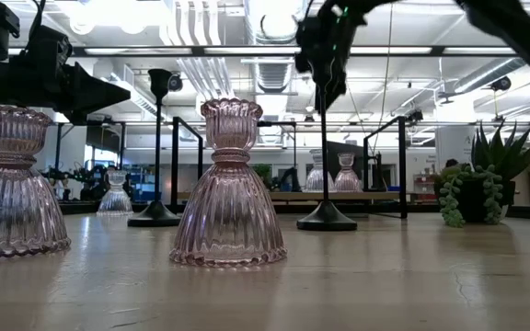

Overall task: Pick & Place candle stick holders
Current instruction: Put the left pink glass candle holder on the shelf

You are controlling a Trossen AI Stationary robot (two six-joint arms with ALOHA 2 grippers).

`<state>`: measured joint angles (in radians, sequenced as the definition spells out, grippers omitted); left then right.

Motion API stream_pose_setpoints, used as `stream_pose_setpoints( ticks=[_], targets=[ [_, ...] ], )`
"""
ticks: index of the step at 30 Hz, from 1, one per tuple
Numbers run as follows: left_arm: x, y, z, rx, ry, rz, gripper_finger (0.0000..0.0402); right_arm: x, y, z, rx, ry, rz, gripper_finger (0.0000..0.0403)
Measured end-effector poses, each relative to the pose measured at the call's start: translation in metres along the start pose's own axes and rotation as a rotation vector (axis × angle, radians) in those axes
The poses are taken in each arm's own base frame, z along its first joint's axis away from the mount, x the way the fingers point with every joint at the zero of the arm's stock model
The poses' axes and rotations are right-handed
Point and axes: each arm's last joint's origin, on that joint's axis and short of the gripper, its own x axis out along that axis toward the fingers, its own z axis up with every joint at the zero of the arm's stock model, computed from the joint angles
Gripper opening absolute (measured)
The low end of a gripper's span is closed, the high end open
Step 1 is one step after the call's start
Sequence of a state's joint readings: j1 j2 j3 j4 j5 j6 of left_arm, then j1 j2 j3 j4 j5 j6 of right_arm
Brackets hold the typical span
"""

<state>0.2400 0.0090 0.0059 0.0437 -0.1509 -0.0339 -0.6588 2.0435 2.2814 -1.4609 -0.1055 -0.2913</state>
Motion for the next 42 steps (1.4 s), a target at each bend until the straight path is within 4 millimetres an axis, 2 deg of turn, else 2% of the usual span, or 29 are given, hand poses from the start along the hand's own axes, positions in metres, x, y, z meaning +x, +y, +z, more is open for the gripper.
stream_pose_setpoints(
  ticks=[6, 11, 15, 20, 26, 33, 37, 42],
  targets=[
    [0.000, 0.000, 0.000, 0.000, 0.000, 0.000, 0.0026, -0.050, 0.031, -0.009, -0.021, -0.119, -0.002, 0.0167],
    [0.000, 0.000, 0.000, 0.000, 0.001, 0.000, 0.0026, -0.083, 0.056, -0.021, 0.017, -0.187, 0.017, 0.0158],
    [0.000, 0.000, 0.000, 0.000, 0.000, 0.000, 0.0026, -0.105, 0.079, -0.040, 0.017, -0.168, 0.050, 0.0148],
    [0.000, 0.000, 0.000, 0.000, 0.000, 0.000, 0.0026, -0.122, 0.103, -0.068, 0.035, -0.159, 0.086, 0.0129],
    [0.000, 0.000, 0.000, 0.000, 0.000, 0.000, 0.0026, -0.137, 0.122, -0.122, 0.076, -0.158, 0.125, 0.0089],
    [0.000, 0.000, 0.000, 0.000, 0.000, 0.000, 0.0026, -0.151, 0.123, -0.202, 0.118, -0.328, 0.140, 0.0017],
    [0.000, 0.000, 0.000, 0.000, 0.000, 0.000, 0.0026, -0.149, 0.121, -0.248, 0.173, -0.407, 0.098, 0.0009],
    [0.000, 0.000, 0.000, 0.000, 0.000, 0.000, 0.0026, -0.141, 0.116, -0.293, 0.233, -0.533, -0.007, 0.0008]
  ],
)
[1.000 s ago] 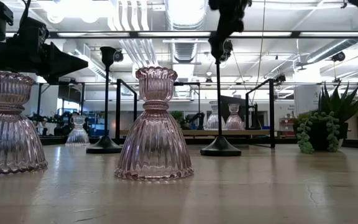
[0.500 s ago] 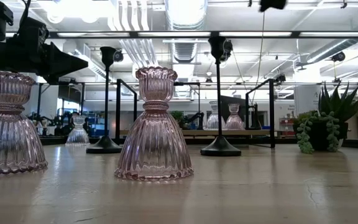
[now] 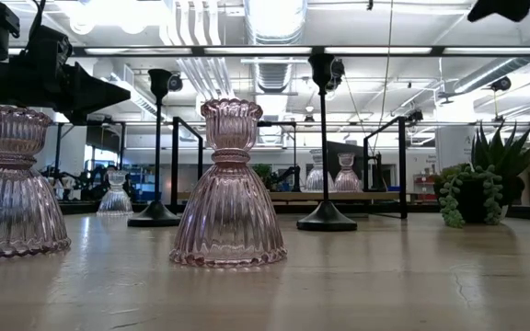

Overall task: Pick & Place candle stick holders
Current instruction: Put the left pink glass candle holder on the shelf

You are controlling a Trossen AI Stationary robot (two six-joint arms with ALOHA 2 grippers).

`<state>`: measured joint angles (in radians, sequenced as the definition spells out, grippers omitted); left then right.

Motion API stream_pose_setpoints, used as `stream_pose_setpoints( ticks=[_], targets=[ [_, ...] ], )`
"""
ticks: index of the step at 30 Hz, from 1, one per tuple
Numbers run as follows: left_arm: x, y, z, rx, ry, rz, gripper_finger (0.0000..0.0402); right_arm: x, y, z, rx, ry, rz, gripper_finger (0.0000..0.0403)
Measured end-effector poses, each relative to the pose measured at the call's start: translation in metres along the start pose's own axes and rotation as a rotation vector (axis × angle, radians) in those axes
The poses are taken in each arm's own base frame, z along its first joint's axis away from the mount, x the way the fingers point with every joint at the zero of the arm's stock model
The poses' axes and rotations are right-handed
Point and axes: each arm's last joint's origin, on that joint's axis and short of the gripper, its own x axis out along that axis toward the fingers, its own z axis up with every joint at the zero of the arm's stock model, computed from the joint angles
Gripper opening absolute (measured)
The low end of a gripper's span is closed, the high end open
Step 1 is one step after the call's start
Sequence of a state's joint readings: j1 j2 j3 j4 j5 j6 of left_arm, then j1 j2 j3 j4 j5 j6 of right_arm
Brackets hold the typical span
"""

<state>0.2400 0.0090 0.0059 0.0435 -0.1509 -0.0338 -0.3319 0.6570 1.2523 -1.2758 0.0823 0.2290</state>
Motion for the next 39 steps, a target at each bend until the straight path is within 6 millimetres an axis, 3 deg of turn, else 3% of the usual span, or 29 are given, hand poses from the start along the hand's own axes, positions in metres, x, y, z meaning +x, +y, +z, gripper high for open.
stream_pose_setpoints(
  ticks=[9, 19, 24, 27, 32, 39],
  targets=[
    [0.000, 0.000, 0.000, 0.000, 0.000, 0.000, 0.0026, -0.015, -0.016, -0.055, -0.030, -0.333, -0.007, 0.0008],
    [0.000, 0.000, 0.000, 0.000, 0.000, 0.000, 0.0026, -0.018, -0.031, -0.097, -0.030, -0.470, -0.157, 0.0008],
    [0.000, 0.000, 0.000, 0.000, 0.000, 0.000, 0.0026, -0.017, -0.034, -0.110, 0.024, -0.500, -0.141, 0.0008],
    [0.000, 0.000, 0.000, 0.000, 0.000, 0.000, 0.0026, -0.015, -0.035, -0.115, -0.063, -0.501, -0.168, 0.0008],
    [0.000, 0.000, 0.000, 0.009, 0.000, 0.009, 0.0026, -0.012, -0.035, -0.114, -0.211, -0.466, -0.205, 0.0008],
    [0.000, 0.000, 0.000, -0.002, 0.001, 0.012, 0.0026, -0.007, -0.033, -0.109, -0.246, -0.430, -0.211, 0.0008]
  ],
)
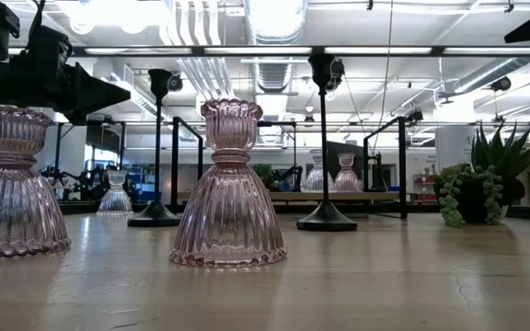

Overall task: Pick & Place candle stick holders
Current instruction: Put the left pink glass candle holder on the shelf

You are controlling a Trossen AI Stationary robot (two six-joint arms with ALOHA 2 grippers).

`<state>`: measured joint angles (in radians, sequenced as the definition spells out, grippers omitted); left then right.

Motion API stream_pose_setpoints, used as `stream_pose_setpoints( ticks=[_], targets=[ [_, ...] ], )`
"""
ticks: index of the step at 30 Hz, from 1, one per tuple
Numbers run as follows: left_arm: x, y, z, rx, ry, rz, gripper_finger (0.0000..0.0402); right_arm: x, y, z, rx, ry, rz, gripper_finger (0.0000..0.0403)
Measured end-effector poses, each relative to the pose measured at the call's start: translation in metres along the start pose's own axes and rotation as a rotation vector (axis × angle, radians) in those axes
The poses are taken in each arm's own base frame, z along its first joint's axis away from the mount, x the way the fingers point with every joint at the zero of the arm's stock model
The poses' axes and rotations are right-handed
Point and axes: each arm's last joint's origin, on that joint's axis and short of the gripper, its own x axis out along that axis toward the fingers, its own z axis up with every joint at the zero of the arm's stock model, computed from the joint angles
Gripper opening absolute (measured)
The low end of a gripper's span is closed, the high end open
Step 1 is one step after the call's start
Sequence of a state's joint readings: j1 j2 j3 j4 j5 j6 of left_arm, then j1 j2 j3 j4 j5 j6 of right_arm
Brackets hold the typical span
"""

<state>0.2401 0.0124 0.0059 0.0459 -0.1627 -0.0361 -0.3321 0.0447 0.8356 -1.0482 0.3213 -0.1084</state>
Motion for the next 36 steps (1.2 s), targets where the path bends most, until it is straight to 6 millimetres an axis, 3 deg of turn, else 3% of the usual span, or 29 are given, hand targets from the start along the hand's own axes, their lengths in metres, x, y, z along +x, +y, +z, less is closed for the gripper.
stream_pose_setpoints(
  ticks=[6, 13, 22, 26, 30, 36],
  targets=[
    [0.000, 0.000, 0.005, -0.083, -0.055, 0.000, 0.0026, 0.001, 0.000, 0.002, 0.064, -0.016, 0.006, 0.0008],
    [-0.001, 0.003, 0.010, -0.295, -0.121, 0.104, 0.0026, 0.002, 0.001, 0.002, 0.213, -0.014, 0.006, 0.0009],
    [-0.002, 0.005, 0.015, -0.305, -0.152, 0.164, 0.0026, 0.002, 0.001, 0.000, 0.205, 0.003, 0.006, 0.0009],
    [-0.007, 0.005, 0.044, -0.232, -0.218, 0.163, 0.0026, 0.002, 0.001, 0.000, 0.205, 0.003, 0.006, 0.0009],
    [-0.016, 0.007, 0.086, -0.153, -0.266, 0.230, 0.0026, 0.002, 0.001, 0.000, 0.205, 0.003, 0.006, 0.0008],
    [-0.015, 0.006, 0.150, -0.090, -0.173, 0.297, 0.0026, 0.002, 0.001, 0.000, 0.205, 0.003, 0.006, 0.0009]
  ],
)
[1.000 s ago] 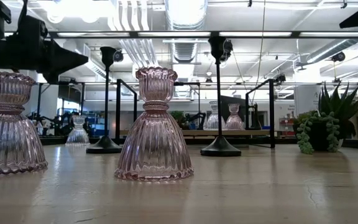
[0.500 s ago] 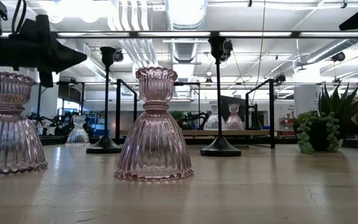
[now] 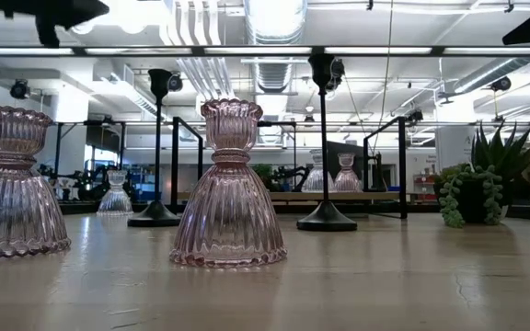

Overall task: Pick & Place candle stick holders
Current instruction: Put the left pink glass candle holder on the shelf

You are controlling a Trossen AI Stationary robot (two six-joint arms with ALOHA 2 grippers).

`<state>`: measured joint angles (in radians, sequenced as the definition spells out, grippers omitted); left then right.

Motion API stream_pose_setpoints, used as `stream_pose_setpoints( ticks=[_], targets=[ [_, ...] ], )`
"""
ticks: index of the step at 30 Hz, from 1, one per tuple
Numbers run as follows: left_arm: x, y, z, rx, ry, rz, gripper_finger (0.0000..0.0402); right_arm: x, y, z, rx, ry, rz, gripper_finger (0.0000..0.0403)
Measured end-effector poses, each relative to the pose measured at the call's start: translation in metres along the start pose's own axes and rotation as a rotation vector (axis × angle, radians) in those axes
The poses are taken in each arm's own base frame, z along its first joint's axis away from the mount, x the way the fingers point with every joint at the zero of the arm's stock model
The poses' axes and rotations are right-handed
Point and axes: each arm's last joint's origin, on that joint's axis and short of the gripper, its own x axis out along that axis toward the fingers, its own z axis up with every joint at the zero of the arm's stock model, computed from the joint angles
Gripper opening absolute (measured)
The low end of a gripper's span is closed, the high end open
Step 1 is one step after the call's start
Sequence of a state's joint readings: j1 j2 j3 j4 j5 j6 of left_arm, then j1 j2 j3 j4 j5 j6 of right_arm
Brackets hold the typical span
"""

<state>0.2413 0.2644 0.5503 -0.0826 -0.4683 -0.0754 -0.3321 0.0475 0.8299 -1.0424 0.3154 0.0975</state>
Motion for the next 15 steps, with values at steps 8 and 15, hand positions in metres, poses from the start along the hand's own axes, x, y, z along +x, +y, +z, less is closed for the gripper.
stream_pose_setpoints(
  ticks=[8, 15],
  targets=[
    [0.045, -0.028, 0.061, 0.135, 0.295, 0.012, 0.0026, 0.000, 0.000, 0.000, 0.000, 0.000, 0.000, 0.0008],
    [0.080, -0.054, 0.084, 0.133, 0.361, -0.209, 0.0026, 0.000, 0.000, 0.000, 0.000, 0.000, 0.000, 0.0008]
  ],
)
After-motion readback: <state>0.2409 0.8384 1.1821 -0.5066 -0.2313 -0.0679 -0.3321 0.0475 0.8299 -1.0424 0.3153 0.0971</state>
